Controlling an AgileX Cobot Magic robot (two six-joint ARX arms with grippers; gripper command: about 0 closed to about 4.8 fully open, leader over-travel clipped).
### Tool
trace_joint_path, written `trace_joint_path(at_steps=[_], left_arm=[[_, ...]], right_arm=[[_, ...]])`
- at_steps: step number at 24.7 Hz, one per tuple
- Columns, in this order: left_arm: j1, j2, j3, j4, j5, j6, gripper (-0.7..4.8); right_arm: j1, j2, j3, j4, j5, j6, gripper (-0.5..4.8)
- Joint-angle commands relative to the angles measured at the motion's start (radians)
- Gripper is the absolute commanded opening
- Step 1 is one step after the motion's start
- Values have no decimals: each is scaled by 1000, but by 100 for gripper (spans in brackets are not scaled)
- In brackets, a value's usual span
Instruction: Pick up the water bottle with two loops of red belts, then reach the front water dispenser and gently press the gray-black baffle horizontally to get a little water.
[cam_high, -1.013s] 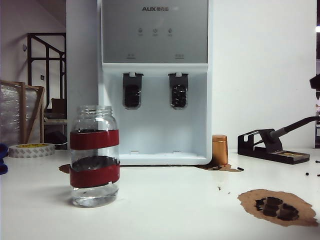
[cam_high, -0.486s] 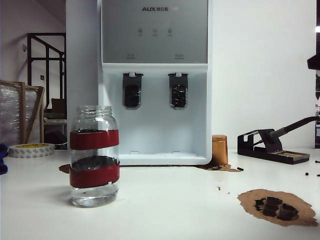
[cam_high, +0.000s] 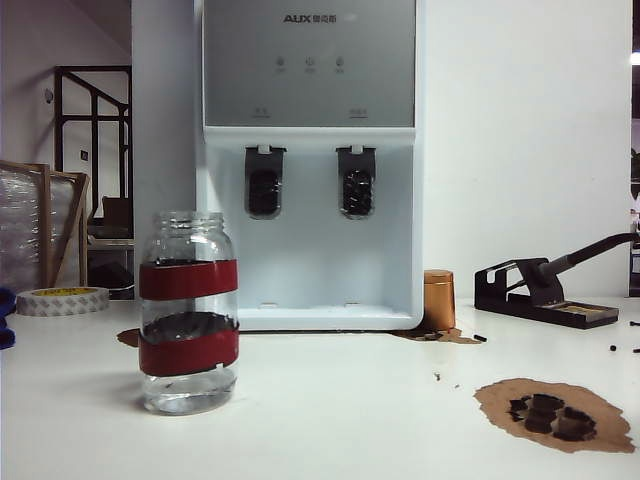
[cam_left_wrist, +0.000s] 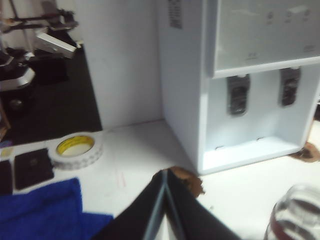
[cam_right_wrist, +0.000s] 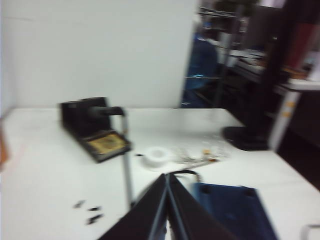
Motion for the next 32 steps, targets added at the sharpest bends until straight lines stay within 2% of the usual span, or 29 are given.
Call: trace_joint_path(at_steps=[1,8,14,21,32], left_arm=[[8,-56,-69,-6,3,-4,-5],[14,-63,-137,-35,2,-4,-5],[56,-214,-253,-59,3,-4,-5],[72,-223,-334,-90,2,-4,-5],[69,-223,-342,-70,3,-4,-5]], right_arm=[[-59,0,8,-7,6,3,3],[-59,0,9,-7,5,3,3],[-59,0,9,-7,5,3,3],[-28,0,7,-7,5,3,3],[-28,0,5,-7,5,3,3]])
